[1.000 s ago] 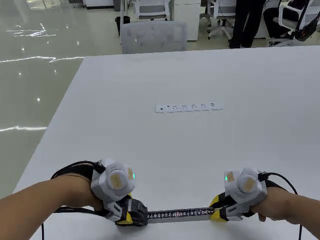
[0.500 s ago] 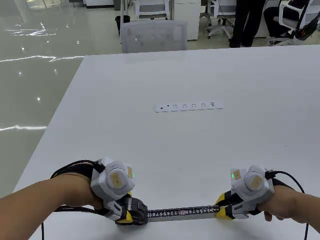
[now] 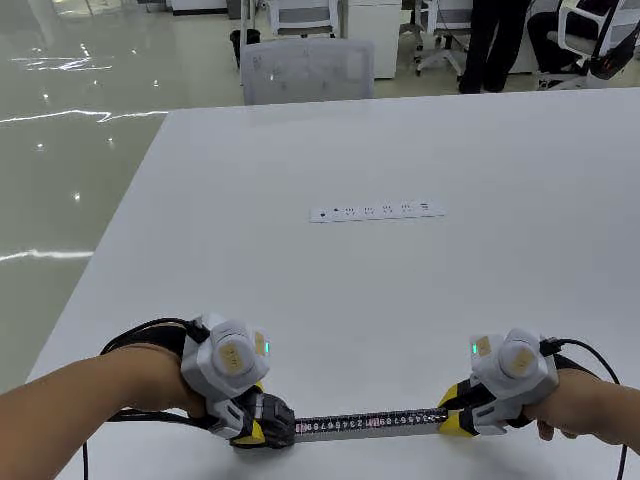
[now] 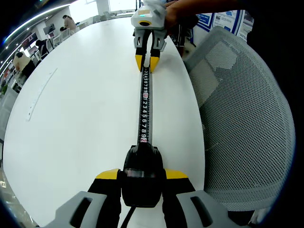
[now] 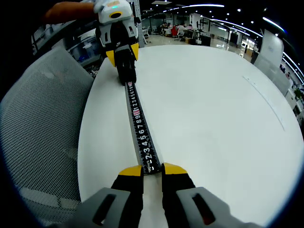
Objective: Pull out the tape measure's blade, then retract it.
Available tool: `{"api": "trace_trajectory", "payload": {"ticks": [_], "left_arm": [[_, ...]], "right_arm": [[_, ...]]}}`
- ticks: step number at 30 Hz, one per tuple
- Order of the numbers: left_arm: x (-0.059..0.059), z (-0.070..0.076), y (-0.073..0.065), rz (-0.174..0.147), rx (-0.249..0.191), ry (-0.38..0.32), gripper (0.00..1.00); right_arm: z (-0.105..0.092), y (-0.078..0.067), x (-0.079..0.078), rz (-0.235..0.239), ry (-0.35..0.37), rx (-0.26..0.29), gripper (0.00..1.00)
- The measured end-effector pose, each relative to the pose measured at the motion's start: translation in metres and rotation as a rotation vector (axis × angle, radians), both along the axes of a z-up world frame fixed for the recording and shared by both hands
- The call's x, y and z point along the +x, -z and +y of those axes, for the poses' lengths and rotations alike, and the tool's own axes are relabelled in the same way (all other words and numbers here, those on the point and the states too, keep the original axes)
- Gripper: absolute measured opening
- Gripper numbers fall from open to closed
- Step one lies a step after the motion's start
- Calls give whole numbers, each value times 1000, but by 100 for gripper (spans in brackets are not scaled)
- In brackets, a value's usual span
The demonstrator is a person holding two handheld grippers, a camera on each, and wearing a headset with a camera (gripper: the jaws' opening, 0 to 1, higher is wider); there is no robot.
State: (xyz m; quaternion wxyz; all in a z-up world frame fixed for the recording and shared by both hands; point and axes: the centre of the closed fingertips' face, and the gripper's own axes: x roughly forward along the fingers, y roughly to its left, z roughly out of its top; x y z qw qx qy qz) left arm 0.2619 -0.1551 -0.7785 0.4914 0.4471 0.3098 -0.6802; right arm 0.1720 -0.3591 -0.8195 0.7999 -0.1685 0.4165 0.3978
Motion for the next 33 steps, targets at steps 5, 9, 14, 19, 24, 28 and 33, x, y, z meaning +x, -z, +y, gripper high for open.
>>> {"api": "trace_trajectory", "payload": {"ticks": [5,9,14,19,24,28,33], "left_arm": [[0,0,0,0,0,-1,29],[0,0,0,0,1,0,29],[0,-1,0,-2,1,-1,29],[0,-1,0,-2,1,0,29],[0,-1,1,-3,3,1,29],[0,-1,1,-4,2,1,29],[0,0,0,-5,4,2,29]], "right_arm": [[-5,1,-2,4,10,-4,12],[-9,1,-3,4,12,-6,12],[-12,2,-4,5,27,1,12],[-17,3,-6,6,34,-1,12],[-20,4,-8,10,34,-6,12],[-21,5,-9,9,39,-6,12],[-21,4,-9,11,40,-8,12]]}}
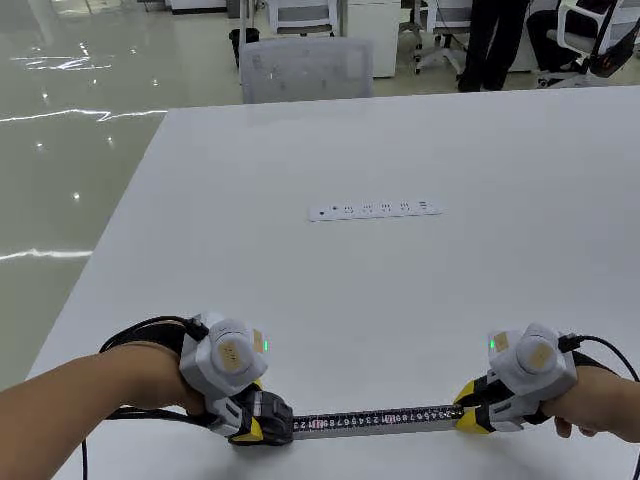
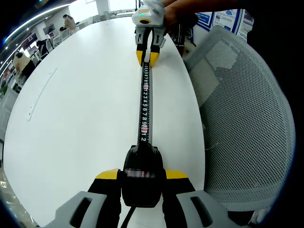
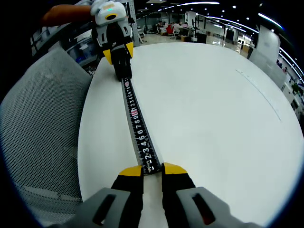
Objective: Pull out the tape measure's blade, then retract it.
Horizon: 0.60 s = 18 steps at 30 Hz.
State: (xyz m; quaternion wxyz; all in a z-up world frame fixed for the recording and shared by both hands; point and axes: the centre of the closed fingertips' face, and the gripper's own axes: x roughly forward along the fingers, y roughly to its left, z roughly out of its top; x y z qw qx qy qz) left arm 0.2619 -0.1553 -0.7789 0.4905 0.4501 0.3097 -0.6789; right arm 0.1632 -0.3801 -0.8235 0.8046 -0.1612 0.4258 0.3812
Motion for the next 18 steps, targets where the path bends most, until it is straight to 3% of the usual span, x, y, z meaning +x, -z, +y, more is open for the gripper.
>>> {"api": "trace_trajectory", "payload": {"ticks": [18], "left_arm": [[0,-2,0,0,-19,2,29]], "right_arm": [[1,-1,-3,25,1,-5,13]]}}
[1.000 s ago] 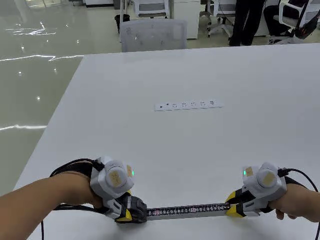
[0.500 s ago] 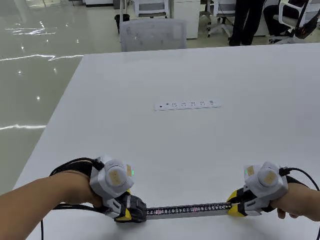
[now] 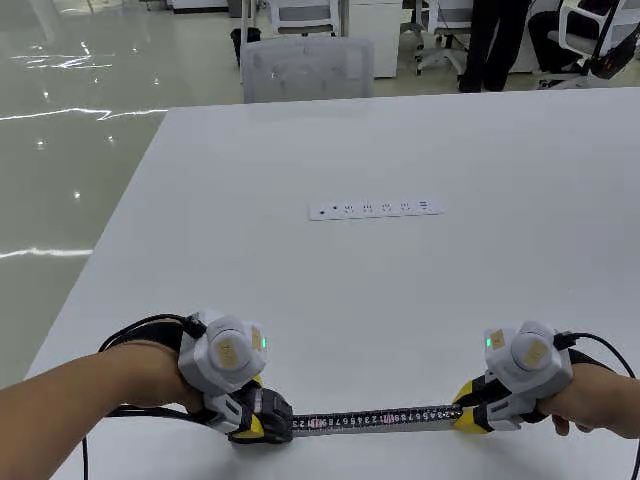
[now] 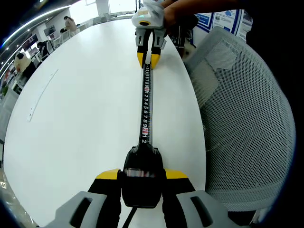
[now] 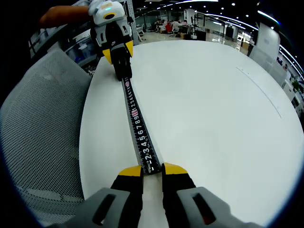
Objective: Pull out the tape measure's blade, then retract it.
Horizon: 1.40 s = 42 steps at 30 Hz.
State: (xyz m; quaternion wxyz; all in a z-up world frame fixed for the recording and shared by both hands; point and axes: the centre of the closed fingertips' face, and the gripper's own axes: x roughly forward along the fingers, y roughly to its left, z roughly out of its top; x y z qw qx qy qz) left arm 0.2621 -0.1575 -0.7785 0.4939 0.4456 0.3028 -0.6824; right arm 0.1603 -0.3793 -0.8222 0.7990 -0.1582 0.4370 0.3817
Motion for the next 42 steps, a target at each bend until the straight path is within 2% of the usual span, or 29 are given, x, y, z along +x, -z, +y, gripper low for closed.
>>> {"api": "trace_trajectory", "payload": {"ticks": [6,9,14,17,19,21,23,25,27,29,30,33,34,36,37,40,42], "left_arm": [[0,0,0,-6,-2,7,30],[-1,-1,1,-28,-11,35,30],[0,-1,1,-25,-15,10,31],[7,-1,1,-47,-19,-19,36],[8,-2,-2,-31,-40,-44,40],[10,-3,-4,-17,-54,-71,41],[12,-1,-6,-12,-63,-97,45],[13,2,-7,-7,-78,-119,49],[14,5,-8,9,-102,-171,55],[15,7,-10,37,-132,-226,64],[13,9,-11,73,-144,-266,66],[17,13,-16,94,-207,-347,69],[16,16,-18,115,-224,-393,73],[19,18,-21,128,-264,-445,76],[19,21,-23,148,-288,-489,77],[21,29,-26,166,-341,-565,83],[24,34,-27,159,-365,-617,89]], "right_arm": [[1,-1,-1,-3,-3,-2,13],[2,-1,-1,-9,-24,-27,14],[2,-2,-1,4,-29,-29,14],[3,-2,-1,9,-33,-35,15],[4,-2,0,11,-28,-38,16],[3,-3,2,-1,-23,-47,22],[-1,-5,4,-22,4,-54,30],[-3,-10,3,-38,28,-40,31],[-6,-15,2,-52,57,-24,33],[-8,-19,-1,-63,70,-16,37],[-10,-23,-3,-71,87,-9,38],[-13,-29,-9,-94,127,17,41],[-14,-31,-13,-98,141,21,42],[-16,-33,-17,-107,168,33,44],[-18,-33,-21,-110,194,43,44],[-26,-35,-26,-132,268,50,46],[-28,-39,-28,-160,297,58,47]]}}
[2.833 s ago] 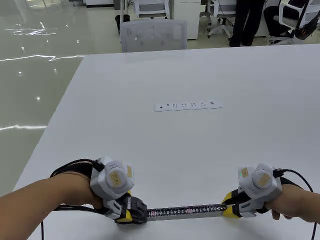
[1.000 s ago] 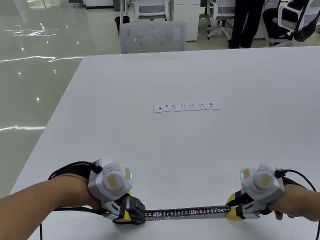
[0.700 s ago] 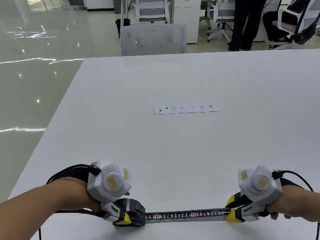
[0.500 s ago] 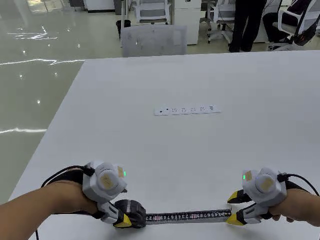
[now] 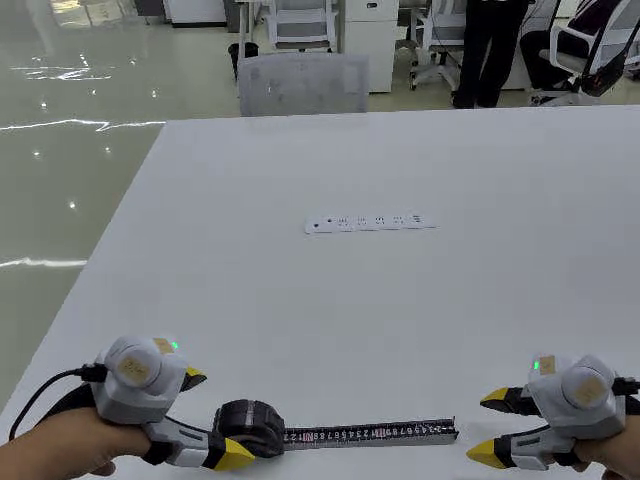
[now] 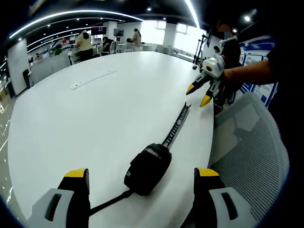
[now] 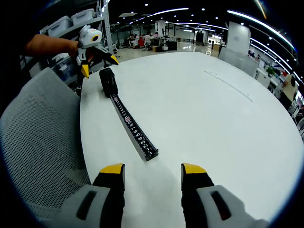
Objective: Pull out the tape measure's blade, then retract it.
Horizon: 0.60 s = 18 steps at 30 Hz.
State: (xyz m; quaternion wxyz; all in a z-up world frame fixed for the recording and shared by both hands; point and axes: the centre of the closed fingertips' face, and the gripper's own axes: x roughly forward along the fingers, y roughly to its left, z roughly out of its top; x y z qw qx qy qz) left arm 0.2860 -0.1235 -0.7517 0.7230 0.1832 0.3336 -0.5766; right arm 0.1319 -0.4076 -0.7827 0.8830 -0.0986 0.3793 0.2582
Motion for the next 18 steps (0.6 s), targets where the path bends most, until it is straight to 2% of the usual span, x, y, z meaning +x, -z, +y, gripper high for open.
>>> {"api": "trace_trajectory", "payload": {"ticks": [3,7,9,10,11,13,14,16,18], "left_arm": [[3,9,-4,-31,-14,-47,97],[2,19,-9,-10,-59,-135,100],[2,22,-13,-25,-81,-171,100],[3,23,-19,-30,-112,-206,100],[4,25,-20,-33,-124,-228,100],[3,33,-21,-58,-122,-237,100],[3,36,-20,-59,-121,-241,100],[-1,44,-17,-40,-124,-253,100],[-5,52,-15,-54,-120,-263,100]], "right_arm": [[-5,-5,-7,-18,33,3,53],[-10,-11,-18,-35,38,-29,60],[-13,-16,-21,-49,59,-27,64],[-15,-17,-23,-58,67,-30,66],[-16,-18,-24,-62,72,-33,68],[-20,-21,-28,-70,92,-42,73],[-21,-23,-30,-74,106,-37,76],[-25,-28,-34,-88,147,-23,81],[-25,-28,-42,-82,140,-23,82]]}}
